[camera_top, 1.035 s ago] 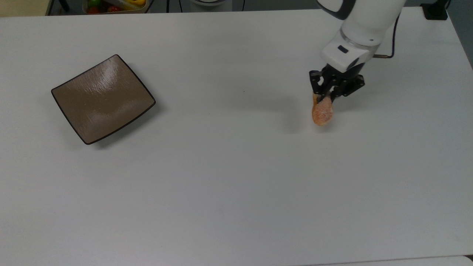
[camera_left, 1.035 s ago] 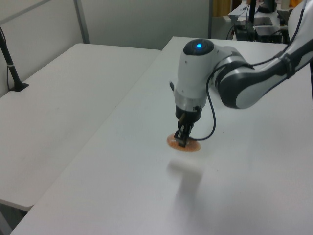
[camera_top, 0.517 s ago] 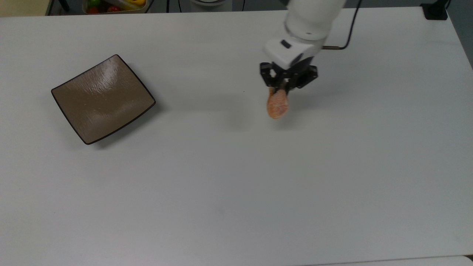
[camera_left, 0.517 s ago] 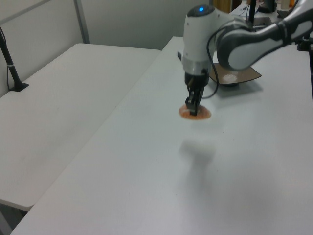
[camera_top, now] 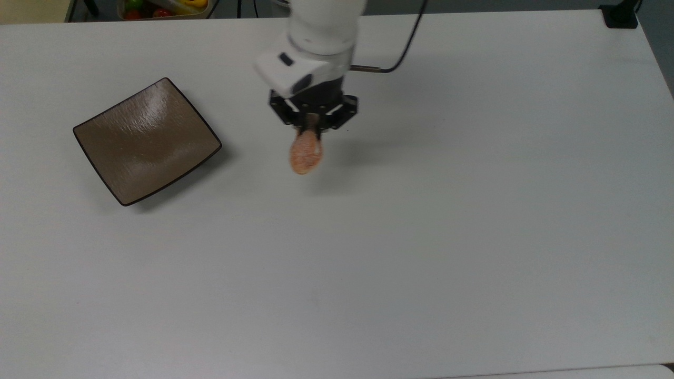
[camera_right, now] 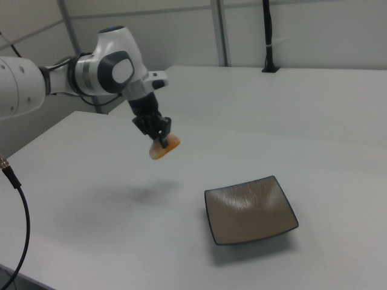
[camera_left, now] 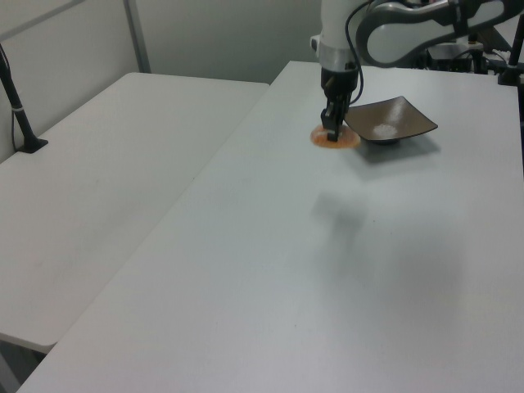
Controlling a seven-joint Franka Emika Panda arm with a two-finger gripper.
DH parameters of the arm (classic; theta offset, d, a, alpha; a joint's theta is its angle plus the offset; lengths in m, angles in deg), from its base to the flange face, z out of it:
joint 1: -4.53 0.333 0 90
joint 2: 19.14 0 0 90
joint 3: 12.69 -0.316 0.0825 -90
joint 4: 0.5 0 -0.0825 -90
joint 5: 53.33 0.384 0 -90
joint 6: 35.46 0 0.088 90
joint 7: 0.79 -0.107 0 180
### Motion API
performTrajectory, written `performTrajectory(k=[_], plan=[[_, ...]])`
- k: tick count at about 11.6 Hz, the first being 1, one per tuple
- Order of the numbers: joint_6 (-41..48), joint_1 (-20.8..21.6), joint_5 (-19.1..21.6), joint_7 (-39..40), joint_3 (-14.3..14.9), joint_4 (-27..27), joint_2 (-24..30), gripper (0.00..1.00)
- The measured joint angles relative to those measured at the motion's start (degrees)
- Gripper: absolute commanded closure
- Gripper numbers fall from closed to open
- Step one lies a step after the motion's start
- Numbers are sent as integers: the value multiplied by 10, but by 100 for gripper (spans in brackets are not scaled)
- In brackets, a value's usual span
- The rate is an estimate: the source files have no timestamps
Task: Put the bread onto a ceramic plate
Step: 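Lower the bread roll onto the brown plate and open the gripper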
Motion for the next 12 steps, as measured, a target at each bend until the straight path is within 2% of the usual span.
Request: performTrajectory(k=[6, 8, 10, 12], plan=[[0, -21, 33, 156, 132, -20, 3, 74], [0, -43, 35, 196, 150, -31, 3, 74], [-2, -70, 35, 227, 154, -50, 3, 73], [-28, -86, 35, 241, 154, -69, -2, 65]])
